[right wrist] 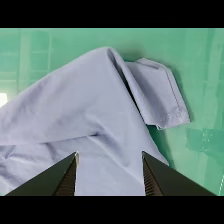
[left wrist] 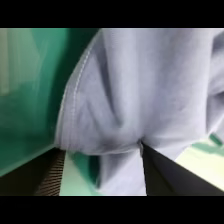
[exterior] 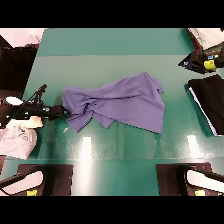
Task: Fold the shirts.
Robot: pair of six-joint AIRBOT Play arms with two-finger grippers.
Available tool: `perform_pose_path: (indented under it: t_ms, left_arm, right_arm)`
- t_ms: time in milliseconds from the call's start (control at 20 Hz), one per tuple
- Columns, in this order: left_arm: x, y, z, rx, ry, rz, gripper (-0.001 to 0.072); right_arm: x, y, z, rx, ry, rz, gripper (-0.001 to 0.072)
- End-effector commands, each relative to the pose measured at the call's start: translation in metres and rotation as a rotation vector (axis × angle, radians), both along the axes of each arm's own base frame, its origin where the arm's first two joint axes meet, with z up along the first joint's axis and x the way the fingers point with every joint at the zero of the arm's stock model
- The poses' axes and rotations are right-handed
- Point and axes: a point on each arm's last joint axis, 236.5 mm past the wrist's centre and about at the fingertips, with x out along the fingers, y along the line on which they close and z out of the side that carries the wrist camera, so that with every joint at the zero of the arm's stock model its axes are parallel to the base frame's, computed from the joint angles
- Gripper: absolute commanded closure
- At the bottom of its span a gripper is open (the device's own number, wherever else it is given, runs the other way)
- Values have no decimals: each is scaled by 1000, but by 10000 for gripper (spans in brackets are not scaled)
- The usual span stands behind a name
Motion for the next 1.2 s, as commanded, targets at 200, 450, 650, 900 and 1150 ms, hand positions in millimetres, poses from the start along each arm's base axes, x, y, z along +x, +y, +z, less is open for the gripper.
perform_pose_path:
  t_ms: [200,450,650,900,1150]
  left_arm:
    - [18,-5,11,-52,-54,63,674]
    - [59,-8,110,-53,-269,-35,676]
    - [70,-11,172,-46,-384,-76,676]
    - [73,-8,178,-34,-386,-69,675]
    - [63,-10,172,-24,-353,-106,675]
  right_arm:
    - [-15,5,-7,5,63,36,263]
    - [-61,14,-33,-5,201,138,264]
    - [-106,22,-80,25,283,103,264]
    - [-171,35,-155,80,486,90,152]
    - [-209,52,-213,173,661,54,142]
